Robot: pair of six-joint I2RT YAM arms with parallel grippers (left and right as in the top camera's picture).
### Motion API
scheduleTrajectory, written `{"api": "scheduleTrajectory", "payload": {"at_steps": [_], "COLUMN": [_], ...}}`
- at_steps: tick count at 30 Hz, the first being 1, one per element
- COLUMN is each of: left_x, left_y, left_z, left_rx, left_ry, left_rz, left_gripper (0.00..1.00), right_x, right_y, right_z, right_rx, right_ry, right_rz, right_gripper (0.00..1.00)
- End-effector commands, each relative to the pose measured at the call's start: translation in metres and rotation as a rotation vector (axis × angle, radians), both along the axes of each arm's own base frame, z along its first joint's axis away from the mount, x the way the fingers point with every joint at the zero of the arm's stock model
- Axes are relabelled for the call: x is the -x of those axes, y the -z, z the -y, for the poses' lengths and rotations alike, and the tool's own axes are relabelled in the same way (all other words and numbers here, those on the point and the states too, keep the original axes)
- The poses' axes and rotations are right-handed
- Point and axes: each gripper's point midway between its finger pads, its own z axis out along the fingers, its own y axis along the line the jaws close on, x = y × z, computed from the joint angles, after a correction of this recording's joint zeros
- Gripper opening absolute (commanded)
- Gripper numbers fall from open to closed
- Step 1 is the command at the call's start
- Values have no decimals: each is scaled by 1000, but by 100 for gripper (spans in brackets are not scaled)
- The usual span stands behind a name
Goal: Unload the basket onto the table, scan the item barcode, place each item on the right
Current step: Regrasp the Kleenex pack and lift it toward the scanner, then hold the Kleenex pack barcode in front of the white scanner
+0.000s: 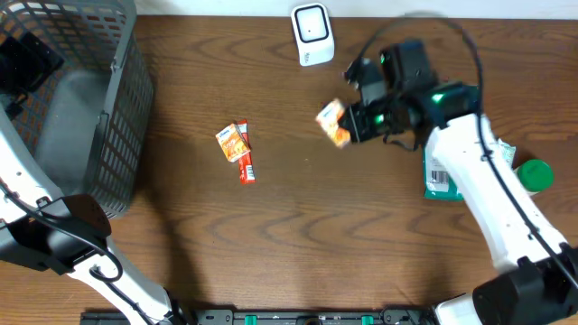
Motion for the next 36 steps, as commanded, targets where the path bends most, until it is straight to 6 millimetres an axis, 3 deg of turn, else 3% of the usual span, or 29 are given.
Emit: {"api": "scheduleTrajectory", "payload": {"at_steps": [1, 3, 6, 12, 13, 17, 18, 23, 26, 31, 36], "left_x": [3, 3, 3, 3, 3, 3, 3, 3, 3, 3, 3], "left_y": [-14, -14, -14, -14, -14, -14, -14, -14, -14, -14, -14], "left_z": [1, 1, 1, 1, 1, 1, 1, 1, 1, 1, 1], "left_rx": [-19, -19, -19, -19, -19, -19, -19, -19, -19, -19, -19], "left_ry": [-2, -2, -2, -2, -2, -2, -2, -2, -2, -2, -2], "left_rz": [30, 30, 30, 30, 29, 29, 30, 30, 30, 30, 29], "left_gripper": [98, 98, 98, 98, 98, 98, 98, 98, 98, 98, 98], "right_x": [-31, -45, -61, -117, -133, -166, -180, -216, -235, -260, -270], "right_y": [-50, -75, -97, -111, -106, -78, -59, 5, 31, 59, 79], "right_z": [31, 41, 42, 38, 31, 16, 13, -7, -17, -30, -45], "right_rx": [137, 168, 177, 246, 264, 329, 360, 409, 393, 355, 337], "right_ry": [205, 283, 315, 391, 395, 406, 421, 383, 388, 408, 408], "right_rz": [126, 176, 218, 376, 418, 468, 475, 476, 499, 553, 586], "right_gripper": [1, 1, 1, 1, 1, 1, 1, 1, 1, 1, 1]}}
